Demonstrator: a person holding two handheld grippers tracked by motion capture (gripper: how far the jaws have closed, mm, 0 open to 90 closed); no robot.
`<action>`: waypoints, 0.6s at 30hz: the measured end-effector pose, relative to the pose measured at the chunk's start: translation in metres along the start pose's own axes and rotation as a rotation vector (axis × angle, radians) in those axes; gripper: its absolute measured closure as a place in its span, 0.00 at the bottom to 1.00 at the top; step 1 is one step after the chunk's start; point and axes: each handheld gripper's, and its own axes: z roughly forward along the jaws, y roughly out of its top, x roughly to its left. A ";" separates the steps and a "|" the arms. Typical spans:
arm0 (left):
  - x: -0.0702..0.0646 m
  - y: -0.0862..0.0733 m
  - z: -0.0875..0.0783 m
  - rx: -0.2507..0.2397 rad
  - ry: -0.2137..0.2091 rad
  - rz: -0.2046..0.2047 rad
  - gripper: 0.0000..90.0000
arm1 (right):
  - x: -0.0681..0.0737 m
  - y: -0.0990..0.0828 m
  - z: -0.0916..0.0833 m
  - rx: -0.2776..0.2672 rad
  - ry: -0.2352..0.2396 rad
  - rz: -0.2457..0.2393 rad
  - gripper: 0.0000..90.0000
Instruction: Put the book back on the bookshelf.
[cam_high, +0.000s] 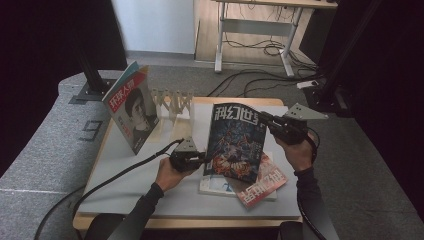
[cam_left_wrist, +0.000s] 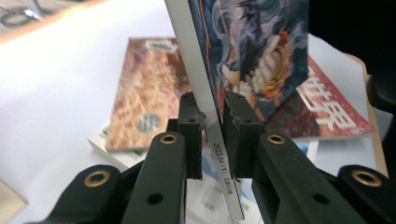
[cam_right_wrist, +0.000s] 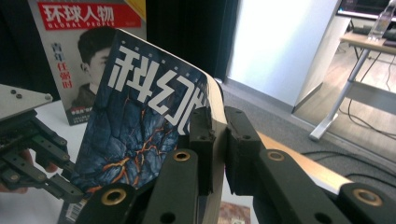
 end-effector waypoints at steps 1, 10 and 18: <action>0.000 0.000 0.000 0.003 0.010 0.008 0.87 | 0.001 0.001 0.000 0.000 -0.001 -0.004 0.90; -0.003 -0.007 -0.002 0.027 0.013 0.033 0.90 | 0.002 -0.002 -0.006 -0.021 0.043 0.005 0.89; -0.004 -0.013 -0.004 0.023 -0.004 0.028 0.92 | 0.000 -0.004 -0.011 -0.032 0.061 0.008 0.85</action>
